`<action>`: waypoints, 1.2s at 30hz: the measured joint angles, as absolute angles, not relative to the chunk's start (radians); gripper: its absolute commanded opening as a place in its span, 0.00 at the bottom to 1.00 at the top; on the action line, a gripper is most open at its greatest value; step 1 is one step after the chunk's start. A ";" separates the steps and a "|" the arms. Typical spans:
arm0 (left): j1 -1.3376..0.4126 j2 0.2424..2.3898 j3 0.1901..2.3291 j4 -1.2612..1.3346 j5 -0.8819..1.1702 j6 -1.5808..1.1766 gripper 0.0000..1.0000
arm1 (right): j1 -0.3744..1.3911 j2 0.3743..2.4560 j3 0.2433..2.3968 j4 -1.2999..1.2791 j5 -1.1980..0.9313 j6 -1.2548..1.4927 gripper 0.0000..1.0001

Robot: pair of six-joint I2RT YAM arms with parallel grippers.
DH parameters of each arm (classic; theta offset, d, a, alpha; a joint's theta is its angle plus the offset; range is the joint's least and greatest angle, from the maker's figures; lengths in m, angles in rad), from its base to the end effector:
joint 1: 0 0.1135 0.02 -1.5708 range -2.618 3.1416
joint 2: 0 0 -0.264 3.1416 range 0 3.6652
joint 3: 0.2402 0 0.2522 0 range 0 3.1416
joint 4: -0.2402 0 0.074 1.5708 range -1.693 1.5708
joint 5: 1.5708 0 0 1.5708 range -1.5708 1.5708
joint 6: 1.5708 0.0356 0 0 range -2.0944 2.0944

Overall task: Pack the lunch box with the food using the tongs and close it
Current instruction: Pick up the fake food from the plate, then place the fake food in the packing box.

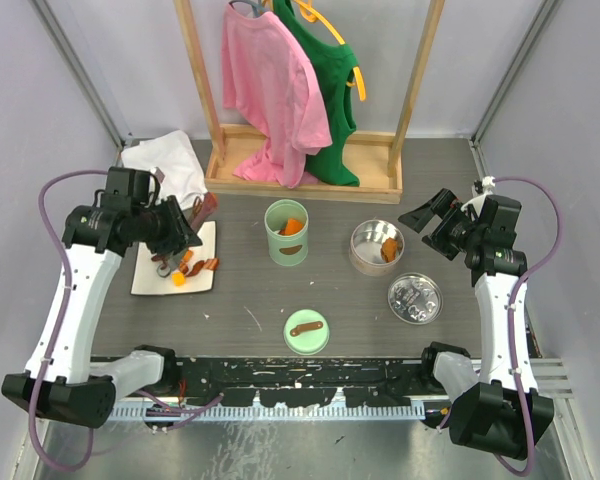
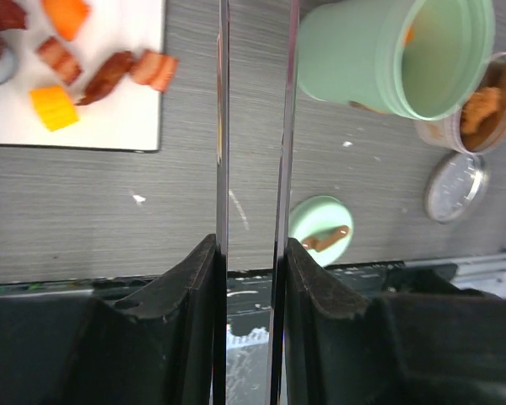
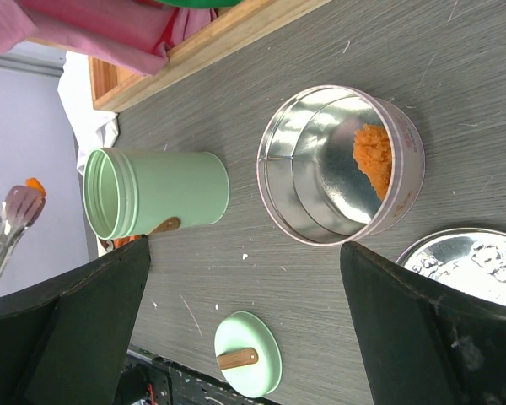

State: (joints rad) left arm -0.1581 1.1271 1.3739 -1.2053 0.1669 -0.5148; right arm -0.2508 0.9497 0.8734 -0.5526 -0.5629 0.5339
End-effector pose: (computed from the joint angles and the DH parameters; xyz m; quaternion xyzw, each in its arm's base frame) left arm 0.1889 -0.0361 0.3807 -0.1438 0.9396 -0.1742 0.2573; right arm 0.1979 -0.0311 0.3081 0.2109 0.8392 0.3065 0.3966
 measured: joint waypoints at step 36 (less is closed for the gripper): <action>-1.055 1.773 1.961 -1.115 -0.005 -0.627 0.19 | -0.251 0.901 0.926 -0.673 -0.295 0.513 1.00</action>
